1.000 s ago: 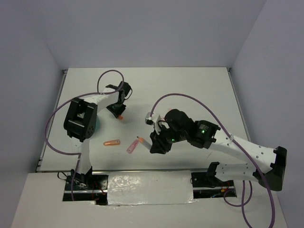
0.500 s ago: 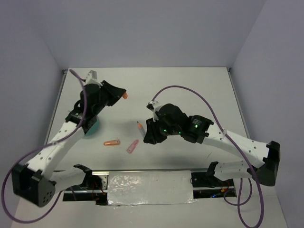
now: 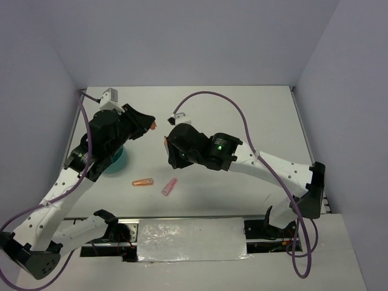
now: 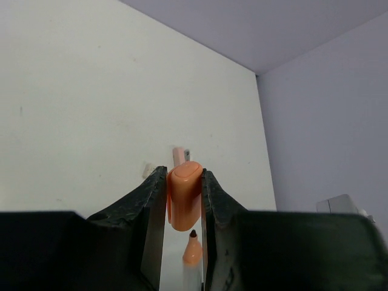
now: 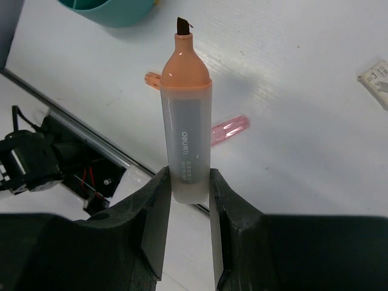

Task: Sort the stationery into containers
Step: Close the pen cap on the pen.

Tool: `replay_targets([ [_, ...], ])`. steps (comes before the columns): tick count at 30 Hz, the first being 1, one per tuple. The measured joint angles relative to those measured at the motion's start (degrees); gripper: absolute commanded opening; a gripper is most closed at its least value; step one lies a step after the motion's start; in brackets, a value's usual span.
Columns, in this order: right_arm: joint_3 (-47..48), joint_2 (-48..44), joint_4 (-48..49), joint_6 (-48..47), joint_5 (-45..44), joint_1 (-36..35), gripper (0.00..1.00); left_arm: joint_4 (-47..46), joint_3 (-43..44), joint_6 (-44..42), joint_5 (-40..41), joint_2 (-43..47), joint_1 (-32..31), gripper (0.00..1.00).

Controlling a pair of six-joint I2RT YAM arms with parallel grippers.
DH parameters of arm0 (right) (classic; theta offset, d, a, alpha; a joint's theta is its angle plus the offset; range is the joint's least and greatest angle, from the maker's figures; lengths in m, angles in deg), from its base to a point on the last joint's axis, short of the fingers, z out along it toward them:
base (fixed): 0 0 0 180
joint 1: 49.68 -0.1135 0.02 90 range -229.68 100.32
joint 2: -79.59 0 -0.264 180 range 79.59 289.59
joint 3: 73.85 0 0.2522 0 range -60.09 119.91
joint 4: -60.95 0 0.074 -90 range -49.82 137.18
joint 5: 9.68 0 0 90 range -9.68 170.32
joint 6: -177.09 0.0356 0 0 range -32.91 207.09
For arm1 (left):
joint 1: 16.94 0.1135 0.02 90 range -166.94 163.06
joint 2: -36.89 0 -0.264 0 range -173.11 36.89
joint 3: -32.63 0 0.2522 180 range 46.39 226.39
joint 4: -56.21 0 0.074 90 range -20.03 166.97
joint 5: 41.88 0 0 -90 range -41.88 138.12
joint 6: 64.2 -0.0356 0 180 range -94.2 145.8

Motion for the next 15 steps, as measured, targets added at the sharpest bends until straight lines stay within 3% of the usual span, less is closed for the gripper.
replay_targets([
  [15, 3.0, 2.2, -2.5, -1.9, -3.4, -1.7, 0.00, 7.5, 3.1, 0.3, 1.0, -1.3, -0.4, 0.00],
])
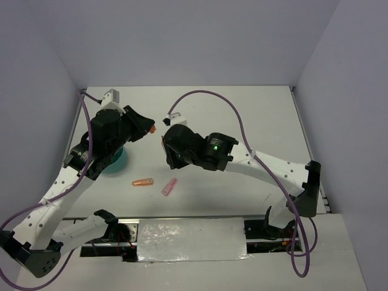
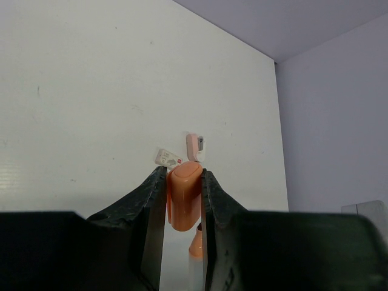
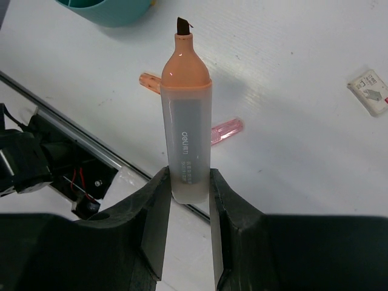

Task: Sort the stationery into containers
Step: Close the pen cap on the pen.

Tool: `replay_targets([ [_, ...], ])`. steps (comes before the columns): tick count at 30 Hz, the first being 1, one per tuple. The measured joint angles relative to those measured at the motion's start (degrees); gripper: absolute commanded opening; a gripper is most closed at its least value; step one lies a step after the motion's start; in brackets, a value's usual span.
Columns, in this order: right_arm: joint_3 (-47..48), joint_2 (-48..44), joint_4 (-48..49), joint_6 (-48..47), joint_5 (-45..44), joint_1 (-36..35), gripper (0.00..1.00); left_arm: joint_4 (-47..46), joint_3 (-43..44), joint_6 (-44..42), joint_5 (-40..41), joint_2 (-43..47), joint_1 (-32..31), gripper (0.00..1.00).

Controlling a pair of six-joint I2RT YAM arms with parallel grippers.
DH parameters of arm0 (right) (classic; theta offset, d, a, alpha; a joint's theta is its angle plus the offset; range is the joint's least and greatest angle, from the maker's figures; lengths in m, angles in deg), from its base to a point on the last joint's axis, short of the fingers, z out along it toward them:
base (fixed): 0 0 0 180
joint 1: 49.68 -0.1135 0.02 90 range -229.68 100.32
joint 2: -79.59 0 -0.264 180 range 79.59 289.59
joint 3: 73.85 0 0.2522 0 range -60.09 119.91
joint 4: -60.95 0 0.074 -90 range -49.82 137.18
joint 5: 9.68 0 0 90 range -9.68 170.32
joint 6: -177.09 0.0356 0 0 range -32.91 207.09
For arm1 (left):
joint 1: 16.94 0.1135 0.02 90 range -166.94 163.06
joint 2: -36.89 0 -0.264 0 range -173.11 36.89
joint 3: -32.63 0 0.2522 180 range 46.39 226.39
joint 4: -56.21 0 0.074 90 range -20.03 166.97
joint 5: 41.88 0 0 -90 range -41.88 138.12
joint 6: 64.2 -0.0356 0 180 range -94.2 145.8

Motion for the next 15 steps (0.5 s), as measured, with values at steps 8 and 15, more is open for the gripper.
replay_targets([
  [8, 3.3, 2.8, -0.3, -0.2, 0.0, -0.2, 0.00, 0.0, -0.3, 0.2, -0.2, 0.0, -0.1, 0.00],
  [15, 6.8, 5.7, -1.2, -0.8, 0.0, -0.2, 0.00, 0.4, -1.6, 1.3, -0.2, 0.3, -0.1, 0.00],
])
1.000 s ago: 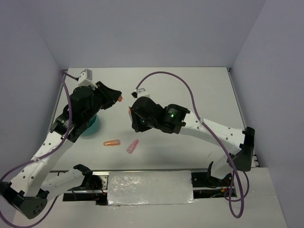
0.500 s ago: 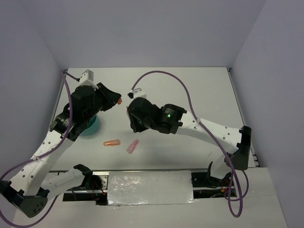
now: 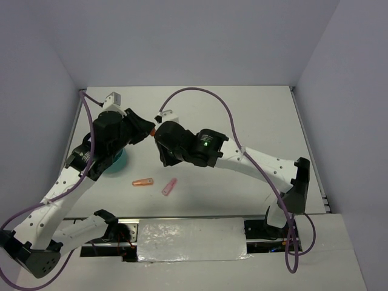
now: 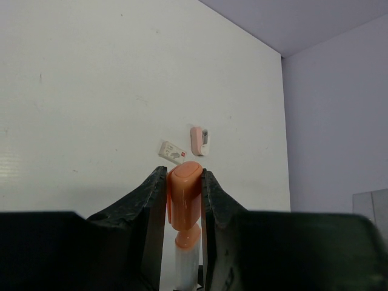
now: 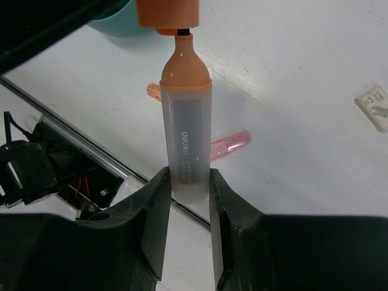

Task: Sort the stationery into containers
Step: Close the pen cap on the pen.

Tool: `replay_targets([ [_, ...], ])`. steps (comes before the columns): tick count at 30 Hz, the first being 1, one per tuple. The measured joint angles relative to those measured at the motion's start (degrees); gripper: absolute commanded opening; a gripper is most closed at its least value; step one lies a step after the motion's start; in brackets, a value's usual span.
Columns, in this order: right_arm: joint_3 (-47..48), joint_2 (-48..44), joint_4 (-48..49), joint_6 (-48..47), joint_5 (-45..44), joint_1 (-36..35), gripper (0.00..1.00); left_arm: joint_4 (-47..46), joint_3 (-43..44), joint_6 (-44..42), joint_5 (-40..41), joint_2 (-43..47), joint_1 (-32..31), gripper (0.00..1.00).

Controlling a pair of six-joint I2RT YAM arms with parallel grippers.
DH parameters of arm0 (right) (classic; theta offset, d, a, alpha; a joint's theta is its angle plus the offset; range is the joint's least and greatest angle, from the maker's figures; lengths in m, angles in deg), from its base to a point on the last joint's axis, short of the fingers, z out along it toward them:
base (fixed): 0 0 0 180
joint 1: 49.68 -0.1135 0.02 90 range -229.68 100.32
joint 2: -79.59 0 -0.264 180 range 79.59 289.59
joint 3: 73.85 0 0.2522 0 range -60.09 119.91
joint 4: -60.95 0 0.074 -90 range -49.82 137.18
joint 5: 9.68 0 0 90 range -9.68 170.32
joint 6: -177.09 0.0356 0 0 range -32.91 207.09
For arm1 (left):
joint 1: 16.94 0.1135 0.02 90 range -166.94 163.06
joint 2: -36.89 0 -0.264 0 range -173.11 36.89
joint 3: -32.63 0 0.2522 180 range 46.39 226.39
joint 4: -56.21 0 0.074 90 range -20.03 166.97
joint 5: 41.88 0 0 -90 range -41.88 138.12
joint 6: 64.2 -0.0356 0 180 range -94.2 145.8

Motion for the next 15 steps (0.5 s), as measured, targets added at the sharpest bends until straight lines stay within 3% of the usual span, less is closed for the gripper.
replay_targets([
  [15, 6.3, 3.7, -2.3, -1.2, -1.3, -0.3, 0.00, 0.7, 0.0, 0.8, -0.4, 0.3, 0.0, 0.00],
])
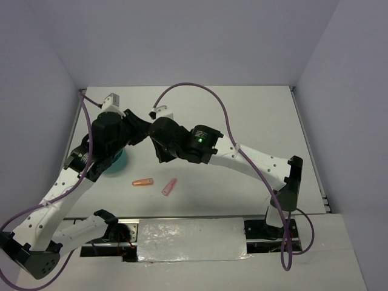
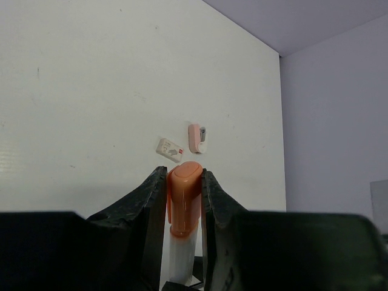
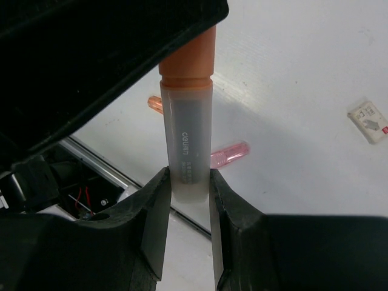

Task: Sort the stationery into containers
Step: Close the pen cap on the pen.

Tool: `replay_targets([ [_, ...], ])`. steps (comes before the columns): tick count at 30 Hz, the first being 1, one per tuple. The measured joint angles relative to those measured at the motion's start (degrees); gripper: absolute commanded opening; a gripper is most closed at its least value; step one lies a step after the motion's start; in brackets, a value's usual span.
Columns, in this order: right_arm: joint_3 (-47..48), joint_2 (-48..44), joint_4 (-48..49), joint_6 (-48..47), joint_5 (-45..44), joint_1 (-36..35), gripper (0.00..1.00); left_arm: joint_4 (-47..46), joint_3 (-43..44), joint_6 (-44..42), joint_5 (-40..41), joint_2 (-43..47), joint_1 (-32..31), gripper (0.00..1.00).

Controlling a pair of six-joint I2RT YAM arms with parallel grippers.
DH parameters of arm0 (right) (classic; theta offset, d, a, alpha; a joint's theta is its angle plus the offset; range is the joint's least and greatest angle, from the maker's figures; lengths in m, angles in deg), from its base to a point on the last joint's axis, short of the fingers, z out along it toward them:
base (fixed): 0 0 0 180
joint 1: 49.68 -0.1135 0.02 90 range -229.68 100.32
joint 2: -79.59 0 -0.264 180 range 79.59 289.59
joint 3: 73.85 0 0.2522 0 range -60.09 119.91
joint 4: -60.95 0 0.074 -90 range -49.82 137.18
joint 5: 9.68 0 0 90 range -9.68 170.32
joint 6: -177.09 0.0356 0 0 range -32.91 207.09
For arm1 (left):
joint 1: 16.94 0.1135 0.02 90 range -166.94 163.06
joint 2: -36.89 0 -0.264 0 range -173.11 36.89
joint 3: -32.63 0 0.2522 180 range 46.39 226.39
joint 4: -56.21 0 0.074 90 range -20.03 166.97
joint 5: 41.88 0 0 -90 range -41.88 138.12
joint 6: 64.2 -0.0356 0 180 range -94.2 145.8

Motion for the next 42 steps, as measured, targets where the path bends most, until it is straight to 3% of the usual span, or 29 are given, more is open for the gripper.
replay_targets([
  [11, 7.5, 3.5, -4.6, -2.8, -0.5, 0.3, 0.00, -1.0, -1.8, 0.9, 0.1, 2.7, 0.2, 0.00],
  [42, 1.4, -1.0, 6.2, -21.4, 7.9, 4.3, 0.00, -8.2, -7.2, 2.5, -1.0, 11.1, 1.4, 0.00],
])
